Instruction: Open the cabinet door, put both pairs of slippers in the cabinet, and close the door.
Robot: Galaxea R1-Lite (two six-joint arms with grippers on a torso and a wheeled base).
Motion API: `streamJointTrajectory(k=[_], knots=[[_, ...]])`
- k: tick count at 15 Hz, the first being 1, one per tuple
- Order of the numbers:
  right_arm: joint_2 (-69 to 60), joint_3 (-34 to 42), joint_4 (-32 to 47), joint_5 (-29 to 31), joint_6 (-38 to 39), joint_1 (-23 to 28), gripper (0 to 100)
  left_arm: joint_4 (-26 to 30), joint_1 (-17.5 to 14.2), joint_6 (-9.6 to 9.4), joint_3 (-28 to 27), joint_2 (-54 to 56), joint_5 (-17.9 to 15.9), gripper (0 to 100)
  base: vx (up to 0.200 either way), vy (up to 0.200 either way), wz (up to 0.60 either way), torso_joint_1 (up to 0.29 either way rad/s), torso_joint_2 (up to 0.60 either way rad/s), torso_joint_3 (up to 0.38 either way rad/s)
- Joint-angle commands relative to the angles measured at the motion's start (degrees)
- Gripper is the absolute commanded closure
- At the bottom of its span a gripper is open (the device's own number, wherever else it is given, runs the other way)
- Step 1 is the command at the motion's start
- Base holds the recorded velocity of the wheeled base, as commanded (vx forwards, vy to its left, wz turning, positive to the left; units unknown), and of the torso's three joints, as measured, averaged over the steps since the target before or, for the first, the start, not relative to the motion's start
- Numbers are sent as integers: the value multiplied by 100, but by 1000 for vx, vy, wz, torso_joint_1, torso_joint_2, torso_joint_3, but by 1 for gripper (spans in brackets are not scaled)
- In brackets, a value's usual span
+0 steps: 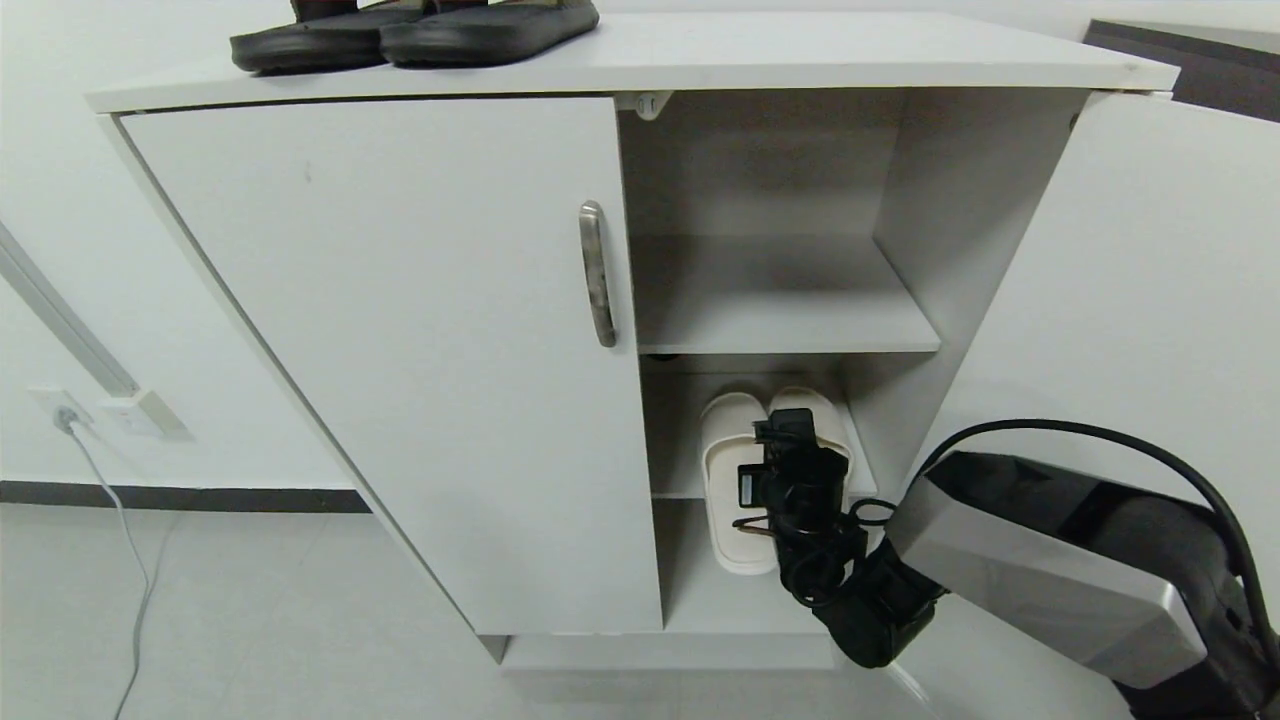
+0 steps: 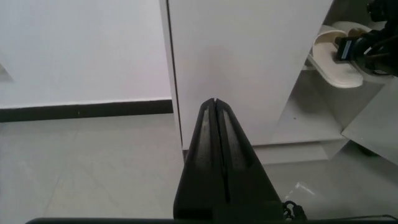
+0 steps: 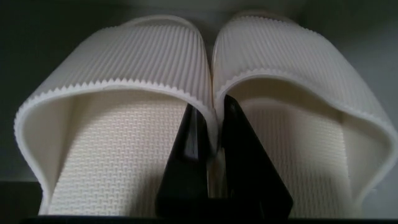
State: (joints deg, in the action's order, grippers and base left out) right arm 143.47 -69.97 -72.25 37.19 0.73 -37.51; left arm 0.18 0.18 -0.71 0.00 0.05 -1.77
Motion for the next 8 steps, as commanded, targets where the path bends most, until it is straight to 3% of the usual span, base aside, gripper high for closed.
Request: streamJointTrajectory(k=[1, 8], knots=[[164, -579, 528, -28, 199, 86, 100, -1, -1, 0, 0, -5, 1, 100, 0, 0, 0, 0, 0, 0], [542, -2354, 2075, -300, 498, 385, 100, -1, 8, 0, 0, -5, 1, 100, 0, 0, 0, 0, 0, 0]])
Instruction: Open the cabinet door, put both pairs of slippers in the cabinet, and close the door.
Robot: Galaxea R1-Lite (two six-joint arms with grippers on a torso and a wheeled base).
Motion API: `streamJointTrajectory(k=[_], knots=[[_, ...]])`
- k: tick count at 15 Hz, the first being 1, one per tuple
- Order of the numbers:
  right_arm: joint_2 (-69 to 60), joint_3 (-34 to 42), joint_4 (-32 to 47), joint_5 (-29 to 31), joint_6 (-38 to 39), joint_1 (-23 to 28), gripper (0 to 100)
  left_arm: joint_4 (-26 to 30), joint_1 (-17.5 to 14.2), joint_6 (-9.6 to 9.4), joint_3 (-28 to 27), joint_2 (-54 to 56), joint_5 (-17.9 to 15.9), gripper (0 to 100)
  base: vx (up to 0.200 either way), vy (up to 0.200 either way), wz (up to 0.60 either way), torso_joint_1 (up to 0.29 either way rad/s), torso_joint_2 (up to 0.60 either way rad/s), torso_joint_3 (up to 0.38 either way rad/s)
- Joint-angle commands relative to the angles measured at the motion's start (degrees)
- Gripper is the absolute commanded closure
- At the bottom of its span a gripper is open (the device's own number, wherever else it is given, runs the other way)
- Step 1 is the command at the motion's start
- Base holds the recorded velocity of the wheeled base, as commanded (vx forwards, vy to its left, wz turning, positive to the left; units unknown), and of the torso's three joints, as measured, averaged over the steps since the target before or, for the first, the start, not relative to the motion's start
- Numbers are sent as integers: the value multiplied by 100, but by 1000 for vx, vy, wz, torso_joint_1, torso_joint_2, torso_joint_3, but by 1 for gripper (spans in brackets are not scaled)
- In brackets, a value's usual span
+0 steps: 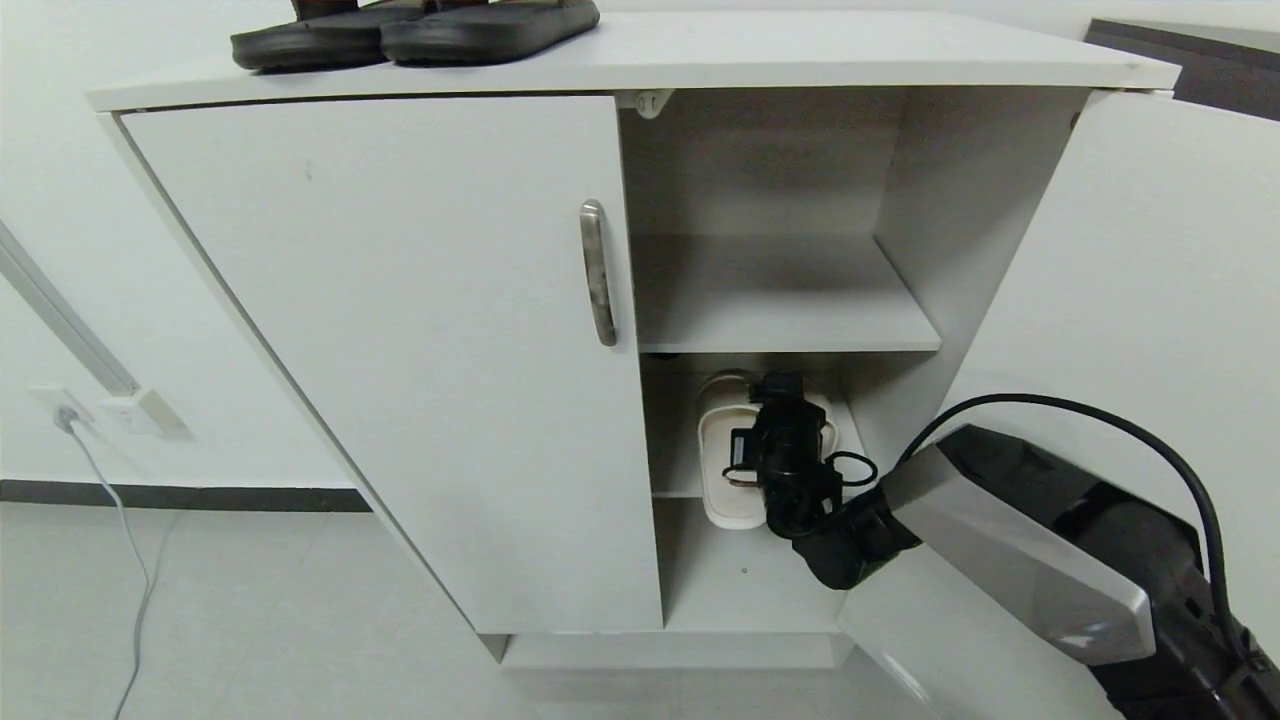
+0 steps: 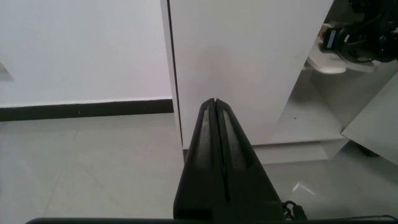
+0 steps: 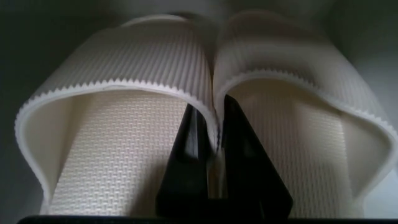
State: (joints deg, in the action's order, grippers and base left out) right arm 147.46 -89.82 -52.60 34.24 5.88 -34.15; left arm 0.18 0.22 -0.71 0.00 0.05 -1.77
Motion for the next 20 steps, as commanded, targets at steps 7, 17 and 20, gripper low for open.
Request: streamJointTrajectory(k=[7, 17, 20], knots=[[459, -1055, 479, -128, -175, 154, 100, -1, 4, 0, 0, -14, 1, 100, 0, 0, 0, 0, 0, 0], [363, -765, 409, -120, -175, 136, 0, -1, 4, 0, 0, -5, 1, 100, 0, 0, 0, 0, 0, 0], [-173, 123, 57, -120, -175, 31, 0, -1, 4, 0, 0, -5, 1, 100, 0, 0, 0, 0, 0, 0]])
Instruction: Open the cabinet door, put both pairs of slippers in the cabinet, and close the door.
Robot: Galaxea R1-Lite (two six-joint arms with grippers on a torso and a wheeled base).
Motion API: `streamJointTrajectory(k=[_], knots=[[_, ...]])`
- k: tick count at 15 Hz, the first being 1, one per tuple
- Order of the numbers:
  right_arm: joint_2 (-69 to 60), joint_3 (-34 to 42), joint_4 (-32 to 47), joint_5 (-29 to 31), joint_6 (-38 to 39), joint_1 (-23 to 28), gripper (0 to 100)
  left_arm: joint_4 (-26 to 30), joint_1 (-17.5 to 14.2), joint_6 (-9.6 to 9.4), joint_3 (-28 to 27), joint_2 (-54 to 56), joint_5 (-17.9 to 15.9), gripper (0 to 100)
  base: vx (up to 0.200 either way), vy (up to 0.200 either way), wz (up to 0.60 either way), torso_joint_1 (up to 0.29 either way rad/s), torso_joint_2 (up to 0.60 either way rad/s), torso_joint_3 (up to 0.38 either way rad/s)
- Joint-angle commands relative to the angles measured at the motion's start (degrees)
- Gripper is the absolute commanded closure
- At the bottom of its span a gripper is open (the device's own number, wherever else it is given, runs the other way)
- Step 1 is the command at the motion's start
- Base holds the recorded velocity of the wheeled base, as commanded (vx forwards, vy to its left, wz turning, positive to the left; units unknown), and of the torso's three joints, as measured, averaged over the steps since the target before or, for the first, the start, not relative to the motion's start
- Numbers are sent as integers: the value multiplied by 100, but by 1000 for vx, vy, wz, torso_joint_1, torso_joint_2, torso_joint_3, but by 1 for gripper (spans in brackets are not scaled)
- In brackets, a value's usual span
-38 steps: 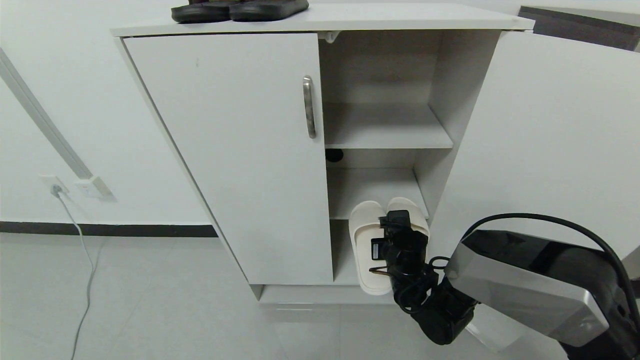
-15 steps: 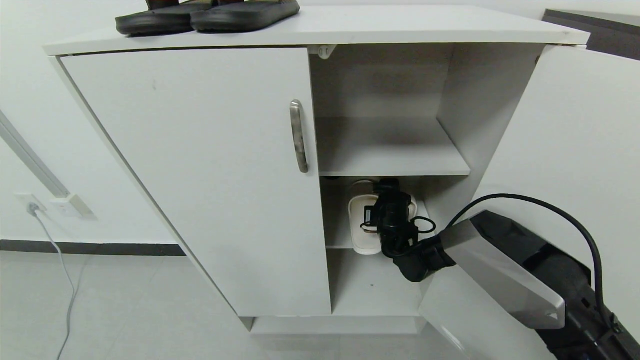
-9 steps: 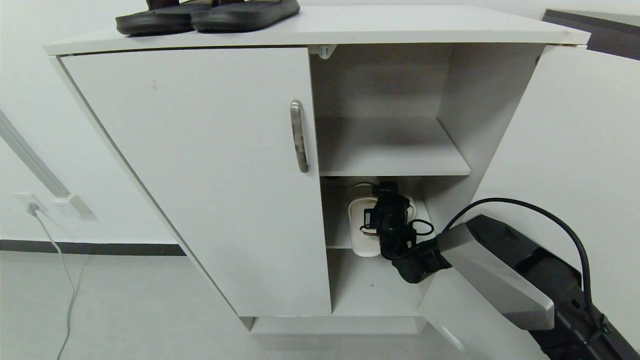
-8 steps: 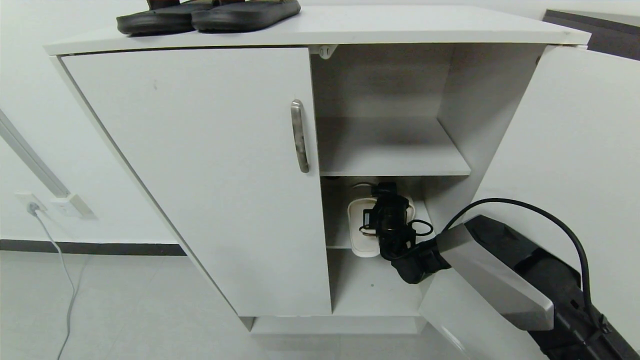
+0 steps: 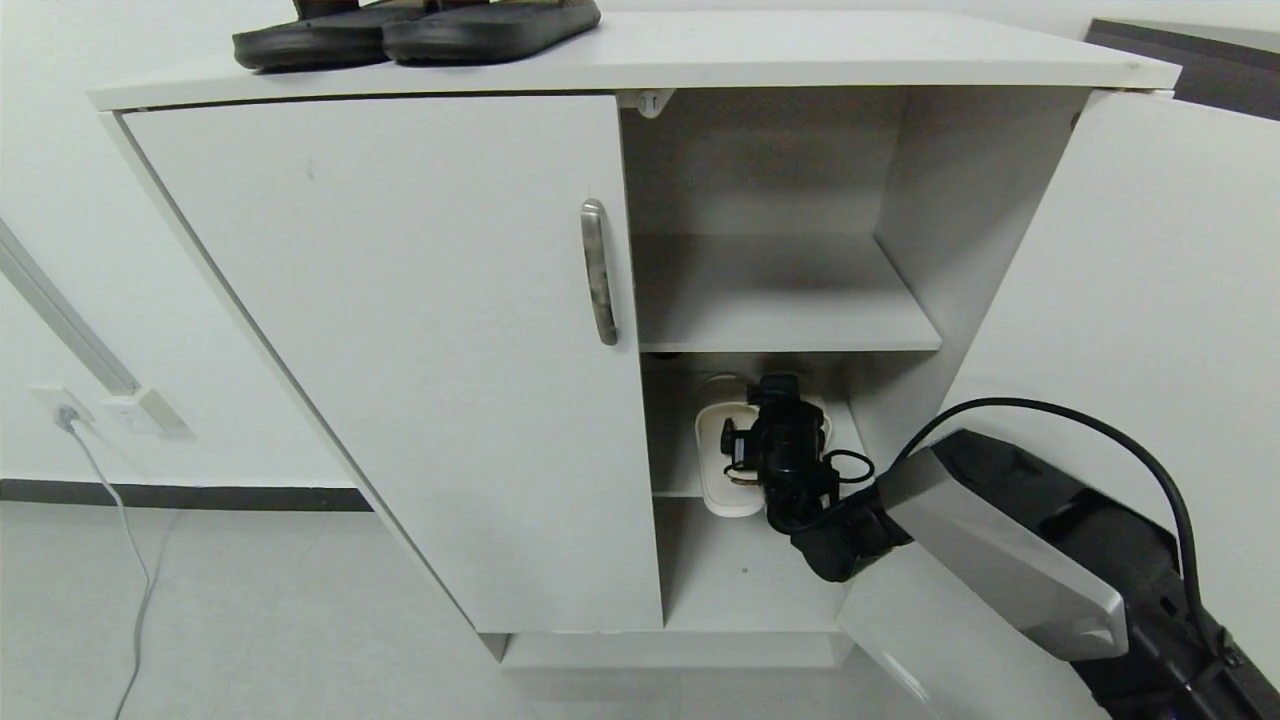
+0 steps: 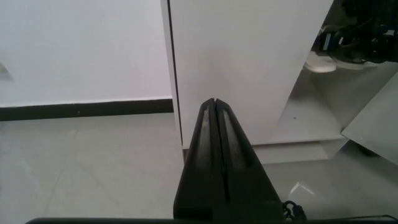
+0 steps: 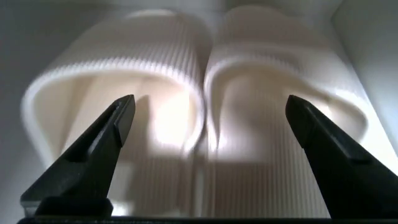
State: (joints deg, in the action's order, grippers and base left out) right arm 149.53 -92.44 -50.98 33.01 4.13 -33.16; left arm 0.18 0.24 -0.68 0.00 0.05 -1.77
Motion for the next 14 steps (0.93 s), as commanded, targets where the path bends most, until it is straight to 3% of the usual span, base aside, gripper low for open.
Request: streamJointTrajectory(k=[1, 8, 10, 12, 14], knots=[[-574, 710, -263, 3, 0, -121, 0, -1, 2, -2, 0, -5, 1, 100, 0, 0, 0, 0, 0, 0], [-2578, 4234, -1511, 56, 9, -982, 0, -1, 2, -11, 0, -5, -8, 100, 0, 0, 0, 0, 0, 0], [-2859, 4656, -1520, 30, 9, -1131, 0, -1, -7, -11, 0, -14, -8, 100, 0, 0, 0, 0, 0, 0], [-2842, 4604, -1511, 30, 0, -1175, 0, -1, -7, -11, 0, -5, -8, 100, 0, 0, 0, 0, 0, 0], [-2824, 4595, -1502, 30, 0, -1175, 0, -1, 2, -20, 0, -5, -8, 100, -200, 0, 0, 7, 5, 7]])
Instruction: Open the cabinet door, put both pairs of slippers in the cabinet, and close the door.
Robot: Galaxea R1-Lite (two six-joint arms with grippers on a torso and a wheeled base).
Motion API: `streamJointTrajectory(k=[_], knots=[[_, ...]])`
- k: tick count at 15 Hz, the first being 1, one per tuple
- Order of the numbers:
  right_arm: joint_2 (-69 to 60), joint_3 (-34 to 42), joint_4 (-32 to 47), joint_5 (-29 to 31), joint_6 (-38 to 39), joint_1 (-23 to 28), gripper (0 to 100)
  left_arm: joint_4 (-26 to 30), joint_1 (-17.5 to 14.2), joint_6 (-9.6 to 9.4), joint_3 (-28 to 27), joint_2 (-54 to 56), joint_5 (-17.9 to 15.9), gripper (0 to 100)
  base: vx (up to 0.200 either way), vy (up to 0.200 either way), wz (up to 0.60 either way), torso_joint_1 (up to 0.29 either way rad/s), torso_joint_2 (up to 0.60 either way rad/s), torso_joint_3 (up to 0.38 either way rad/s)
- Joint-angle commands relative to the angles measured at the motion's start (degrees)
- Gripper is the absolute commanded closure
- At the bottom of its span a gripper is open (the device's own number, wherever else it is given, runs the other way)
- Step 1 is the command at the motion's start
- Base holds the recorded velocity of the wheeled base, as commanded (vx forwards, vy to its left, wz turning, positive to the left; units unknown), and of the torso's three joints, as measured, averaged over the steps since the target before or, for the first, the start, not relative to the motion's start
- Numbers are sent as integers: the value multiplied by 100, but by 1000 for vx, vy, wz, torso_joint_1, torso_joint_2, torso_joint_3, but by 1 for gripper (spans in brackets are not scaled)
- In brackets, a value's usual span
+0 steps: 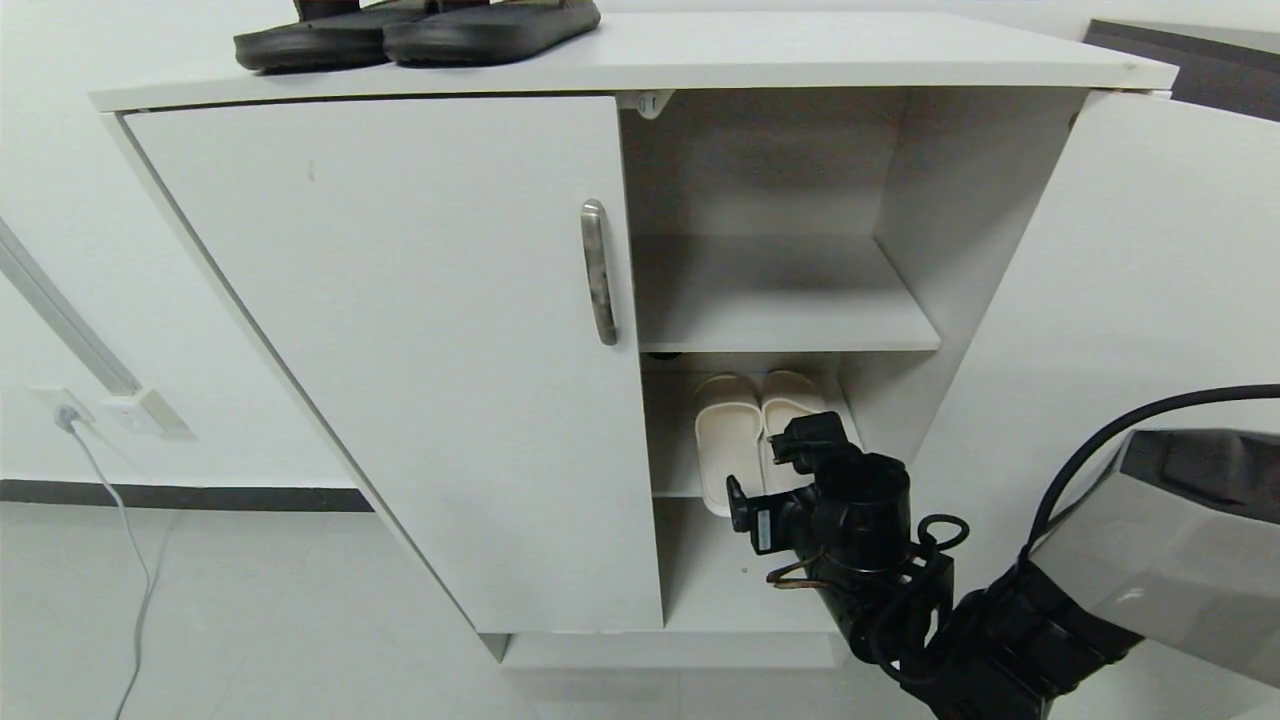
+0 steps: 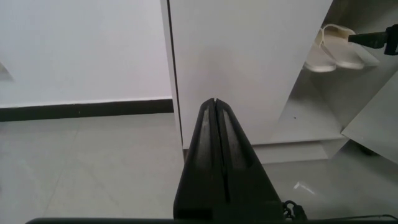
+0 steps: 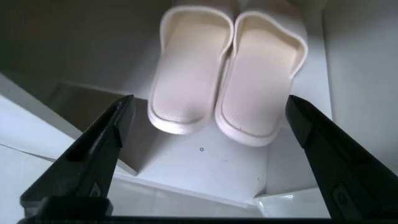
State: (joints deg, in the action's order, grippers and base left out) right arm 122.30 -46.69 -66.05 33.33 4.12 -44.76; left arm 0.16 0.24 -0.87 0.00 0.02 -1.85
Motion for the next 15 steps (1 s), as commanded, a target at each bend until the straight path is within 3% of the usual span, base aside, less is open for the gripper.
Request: streamJointTrajectory(k=[1, 3, 15], knots=[[-109, 37, 4, 7, -8, -24, 0, 2, 2, -1, 0, -11, 1, 100, -200, 0, 0, 7, -2, 2], [-127, 20, -5, 7, -8, -32, 0, 2, -7, -1, 0, -2, 1, 100, -200, 0, 0, 0, 7, 2], [-224, 143, -48, 25, -8, -68, 0, 2, -7, 25, 0, -11, 1, 100, 0, 0, 0, 1, 0, 33]])
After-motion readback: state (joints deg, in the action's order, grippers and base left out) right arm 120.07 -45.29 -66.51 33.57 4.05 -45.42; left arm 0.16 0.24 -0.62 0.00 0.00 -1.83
